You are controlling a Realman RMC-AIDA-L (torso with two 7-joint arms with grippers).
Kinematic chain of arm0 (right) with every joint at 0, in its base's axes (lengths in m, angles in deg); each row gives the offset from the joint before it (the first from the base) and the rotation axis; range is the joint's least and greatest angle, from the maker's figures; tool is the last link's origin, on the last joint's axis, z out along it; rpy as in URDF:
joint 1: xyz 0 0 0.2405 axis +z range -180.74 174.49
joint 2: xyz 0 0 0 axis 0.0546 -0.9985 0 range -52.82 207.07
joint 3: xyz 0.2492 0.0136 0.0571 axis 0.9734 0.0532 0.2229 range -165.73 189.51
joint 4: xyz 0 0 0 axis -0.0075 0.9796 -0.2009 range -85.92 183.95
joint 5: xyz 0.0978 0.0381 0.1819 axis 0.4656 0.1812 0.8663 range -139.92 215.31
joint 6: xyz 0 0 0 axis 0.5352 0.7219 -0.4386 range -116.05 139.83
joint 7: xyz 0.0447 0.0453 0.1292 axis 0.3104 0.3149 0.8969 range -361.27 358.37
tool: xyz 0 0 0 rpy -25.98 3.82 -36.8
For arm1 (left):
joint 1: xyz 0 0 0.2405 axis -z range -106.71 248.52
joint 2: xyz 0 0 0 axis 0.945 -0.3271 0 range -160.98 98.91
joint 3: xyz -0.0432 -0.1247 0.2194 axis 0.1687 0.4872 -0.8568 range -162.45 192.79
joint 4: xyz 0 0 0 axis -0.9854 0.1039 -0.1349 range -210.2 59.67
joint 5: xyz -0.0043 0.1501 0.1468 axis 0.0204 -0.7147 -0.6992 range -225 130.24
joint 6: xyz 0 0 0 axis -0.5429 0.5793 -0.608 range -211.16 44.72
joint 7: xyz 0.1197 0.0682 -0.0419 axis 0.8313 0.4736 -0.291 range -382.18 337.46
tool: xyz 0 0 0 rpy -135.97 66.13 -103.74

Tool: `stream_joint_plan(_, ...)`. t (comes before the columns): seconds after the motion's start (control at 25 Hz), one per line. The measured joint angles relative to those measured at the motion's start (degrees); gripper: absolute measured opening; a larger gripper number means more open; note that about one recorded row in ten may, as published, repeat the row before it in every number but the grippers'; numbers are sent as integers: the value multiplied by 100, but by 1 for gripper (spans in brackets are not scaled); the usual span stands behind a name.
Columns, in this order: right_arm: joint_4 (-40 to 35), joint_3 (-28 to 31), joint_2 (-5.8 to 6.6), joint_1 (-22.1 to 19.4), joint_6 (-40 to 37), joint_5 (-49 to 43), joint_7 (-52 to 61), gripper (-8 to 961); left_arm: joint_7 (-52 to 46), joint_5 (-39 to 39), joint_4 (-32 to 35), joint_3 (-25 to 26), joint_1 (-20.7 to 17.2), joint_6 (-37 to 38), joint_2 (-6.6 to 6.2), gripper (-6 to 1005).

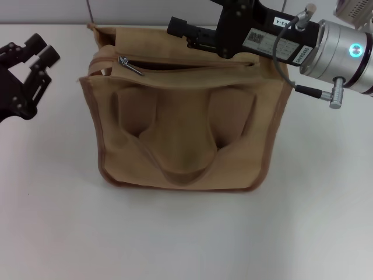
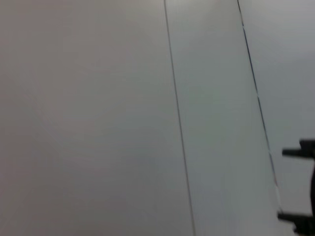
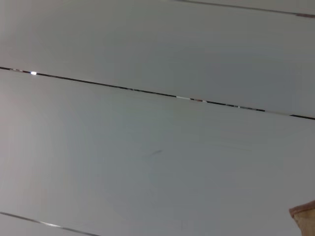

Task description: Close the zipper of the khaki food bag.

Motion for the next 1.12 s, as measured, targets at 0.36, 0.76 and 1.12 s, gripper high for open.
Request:
stream_joint_plan(0.36, -2, 5, -3, -46, -12, 4, -109, 804, -803, -157, 1485, -1399, -5, -617, 25, 369)
stream_joint_plan(0.76, -2, 5, -39, -81, -21, 33, -112, 803, -780, -81, 1602, -1782, 6, -1052, 39, 601)
stream_joint_plan(1.12, -2, 68, -62, -82, -21, 42, -112, 804, -319, 185, 1367, -1775, 26, -1391, 64, 601)
